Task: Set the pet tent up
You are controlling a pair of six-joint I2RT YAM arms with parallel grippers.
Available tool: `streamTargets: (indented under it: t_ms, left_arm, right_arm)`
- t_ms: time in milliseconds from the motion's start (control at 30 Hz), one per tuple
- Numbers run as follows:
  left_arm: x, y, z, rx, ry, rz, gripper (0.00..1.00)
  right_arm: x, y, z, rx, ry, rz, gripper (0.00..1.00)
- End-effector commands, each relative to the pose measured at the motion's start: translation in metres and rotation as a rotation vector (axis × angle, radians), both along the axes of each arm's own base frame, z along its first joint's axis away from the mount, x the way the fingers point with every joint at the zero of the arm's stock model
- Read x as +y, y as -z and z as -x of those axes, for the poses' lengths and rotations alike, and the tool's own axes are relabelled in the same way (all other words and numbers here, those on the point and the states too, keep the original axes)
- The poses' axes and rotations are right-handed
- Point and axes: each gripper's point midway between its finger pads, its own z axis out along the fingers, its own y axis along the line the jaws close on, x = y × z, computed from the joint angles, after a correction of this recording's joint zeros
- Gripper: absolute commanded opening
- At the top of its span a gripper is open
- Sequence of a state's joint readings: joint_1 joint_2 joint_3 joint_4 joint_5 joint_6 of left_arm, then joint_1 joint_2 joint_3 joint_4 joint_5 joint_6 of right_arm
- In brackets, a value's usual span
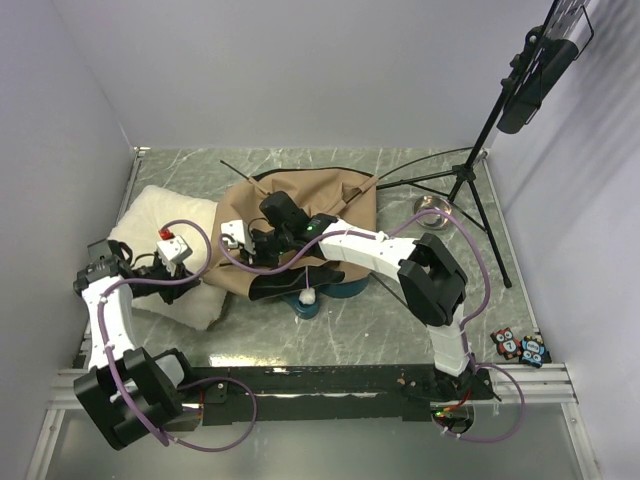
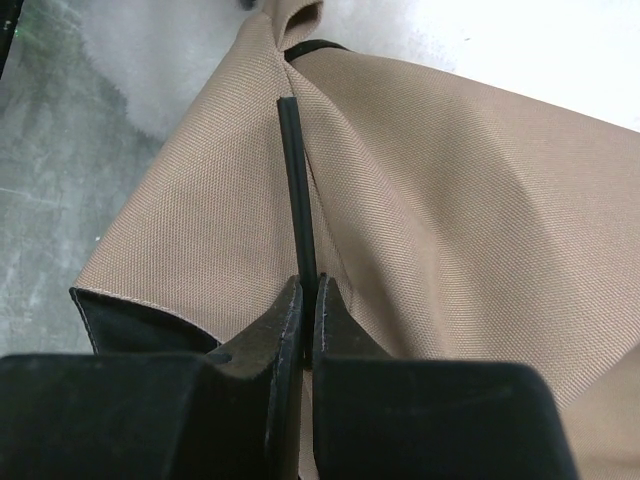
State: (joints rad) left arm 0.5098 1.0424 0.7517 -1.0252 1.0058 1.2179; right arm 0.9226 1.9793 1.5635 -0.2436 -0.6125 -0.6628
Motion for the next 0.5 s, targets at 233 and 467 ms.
streamTargets:
  t_ms: [233,467]
  left_arm:
    - [-0.015,-0.032,-0.009,-0.22,0.107,-0.007,0.01]
    - [-0.018,-0.032,-0.001,-0.225,0.126,-0.027,0.12]
  right_arm:
    - [-0.01,-0.019,0.021,0.19,0.07,0.048,0.0]
    - [-0.01,-0.017,0.019,0.189,0.075,0.059,0.0]
